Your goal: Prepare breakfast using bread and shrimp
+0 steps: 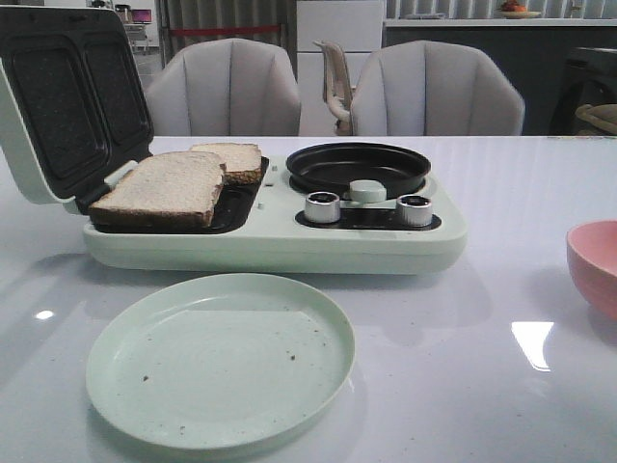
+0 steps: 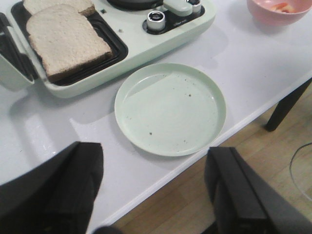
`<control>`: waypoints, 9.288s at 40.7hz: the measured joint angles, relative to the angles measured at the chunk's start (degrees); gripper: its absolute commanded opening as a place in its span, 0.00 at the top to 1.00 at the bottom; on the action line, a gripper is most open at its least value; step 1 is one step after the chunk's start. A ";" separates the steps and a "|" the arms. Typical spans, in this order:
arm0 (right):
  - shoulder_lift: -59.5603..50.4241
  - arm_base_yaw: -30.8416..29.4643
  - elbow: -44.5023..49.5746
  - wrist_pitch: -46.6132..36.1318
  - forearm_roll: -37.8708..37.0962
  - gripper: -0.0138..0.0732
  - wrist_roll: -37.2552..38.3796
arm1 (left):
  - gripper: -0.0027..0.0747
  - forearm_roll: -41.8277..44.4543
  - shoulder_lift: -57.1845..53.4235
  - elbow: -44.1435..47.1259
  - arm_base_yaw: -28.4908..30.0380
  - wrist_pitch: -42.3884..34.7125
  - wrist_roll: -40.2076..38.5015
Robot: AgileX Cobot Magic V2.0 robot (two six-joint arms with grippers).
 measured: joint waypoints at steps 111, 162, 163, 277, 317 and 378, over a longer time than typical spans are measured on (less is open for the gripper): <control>0.02 0.00 0.21 0.61 0.09 0.15 0.00 | 0.84 -69.05 57.29 -37.28 45.80 11.40 58.34; 1.33 -0.48 0.21 0.60 -4.84 0.19 1.26 | 0.84 -27.13 19.75 -9.98 21.26 1.81 31.52; 2.06 -0.64 0.21 1.05 -6.39 0.20 2.08 | 0.84 -27.13 19.75 -9.98 21.26 1.76 31.52; 63.25 -16.02 -47.48 3.25 -19.99 0.79 -8.58 | 0.84 -27.41 19.75 -9.98 21.26 2.23 31.27; 73.84 10.83 -52.01 -4.58 -101.24 0.79 39.50 | 0.84 -27.27 19.75 -9.98 21.26 2.23 31.27; 52.19 -12.10 -33.82 11.33 -34.50 0.79 27.20 | 0.84 -27.08 19.75 -9.98 21.26 2.36 31.27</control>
